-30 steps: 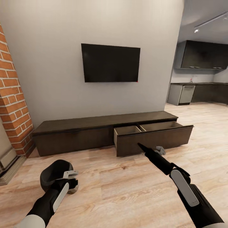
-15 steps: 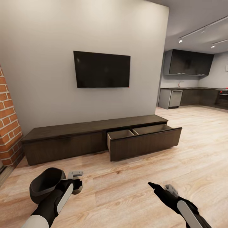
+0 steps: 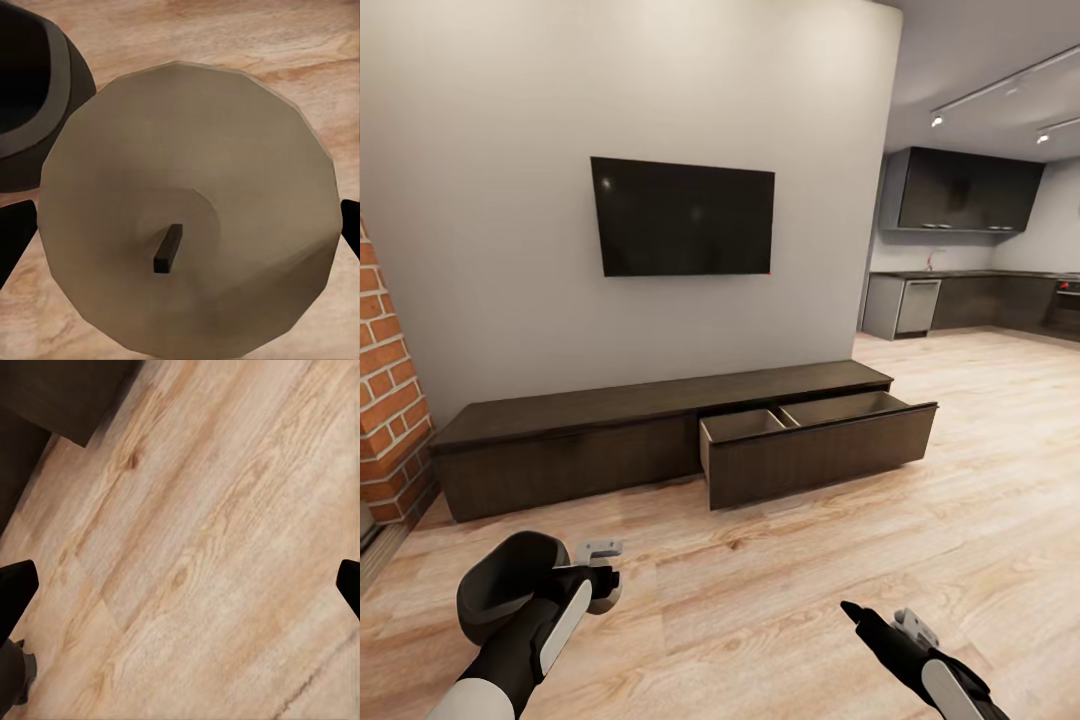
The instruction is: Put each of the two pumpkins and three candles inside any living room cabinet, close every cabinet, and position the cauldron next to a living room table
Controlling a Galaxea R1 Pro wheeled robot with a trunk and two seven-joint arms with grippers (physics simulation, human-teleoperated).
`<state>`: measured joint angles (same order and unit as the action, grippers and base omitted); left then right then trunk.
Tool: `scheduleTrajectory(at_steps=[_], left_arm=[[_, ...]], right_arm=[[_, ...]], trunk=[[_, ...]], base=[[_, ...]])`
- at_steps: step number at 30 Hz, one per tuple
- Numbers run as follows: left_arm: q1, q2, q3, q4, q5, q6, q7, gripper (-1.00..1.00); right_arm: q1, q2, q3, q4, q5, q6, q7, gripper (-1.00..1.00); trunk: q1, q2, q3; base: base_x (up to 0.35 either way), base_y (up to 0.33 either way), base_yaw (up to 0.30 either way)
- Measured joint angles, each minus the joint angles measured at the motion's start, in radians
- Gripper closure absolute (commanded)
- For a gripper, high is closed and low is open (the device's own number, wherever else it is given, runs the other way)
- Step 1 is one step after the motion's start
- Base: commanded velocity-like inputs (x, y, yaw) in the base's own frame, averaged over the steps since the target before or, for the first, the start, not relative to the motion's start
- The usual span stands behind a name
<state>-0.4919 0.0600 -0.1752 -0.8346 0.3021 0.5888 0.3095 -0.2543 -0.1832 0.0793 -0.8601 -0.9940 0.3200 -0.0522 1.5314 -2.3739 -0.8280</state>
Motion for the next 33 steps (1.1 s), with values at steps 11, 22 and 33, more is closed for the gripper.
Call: scheduleTrajectory(at_steps=[11, 22, 33], left_arm=[[0.0, 0.0, -0.001, 0.0, 0.001, 0.001, 0.0, 1.0], [0.0, 0.0, -0.001, -0.001, 0.001, 0.001, 0.0, 1.0], [0.012, 0.001, 0.0, -0.086, 0.003, 0.012, -0.001, 1.0]], right_arm=[[0.0, 0.002, 0.002, 0.029, 0.07, -0.044, 0.004, -1.0], [0.0, 0.001, 0.0, 0.04, 0.072, -0.047, 0.001, -1.0], [0.0, -0.002, 0.0, 0.074, 0.072, -0.052, 0.004, -1.0]], trunk=[[-0.042, 0.077, 0.026], [-0.065, 0.119, 0.034], [-0.065, 0.119, 0.021]], base=[[0.0, 0.0, -0.003], [0.001, 0.0, -0.171], [0.053, 0.0, -0.201]])
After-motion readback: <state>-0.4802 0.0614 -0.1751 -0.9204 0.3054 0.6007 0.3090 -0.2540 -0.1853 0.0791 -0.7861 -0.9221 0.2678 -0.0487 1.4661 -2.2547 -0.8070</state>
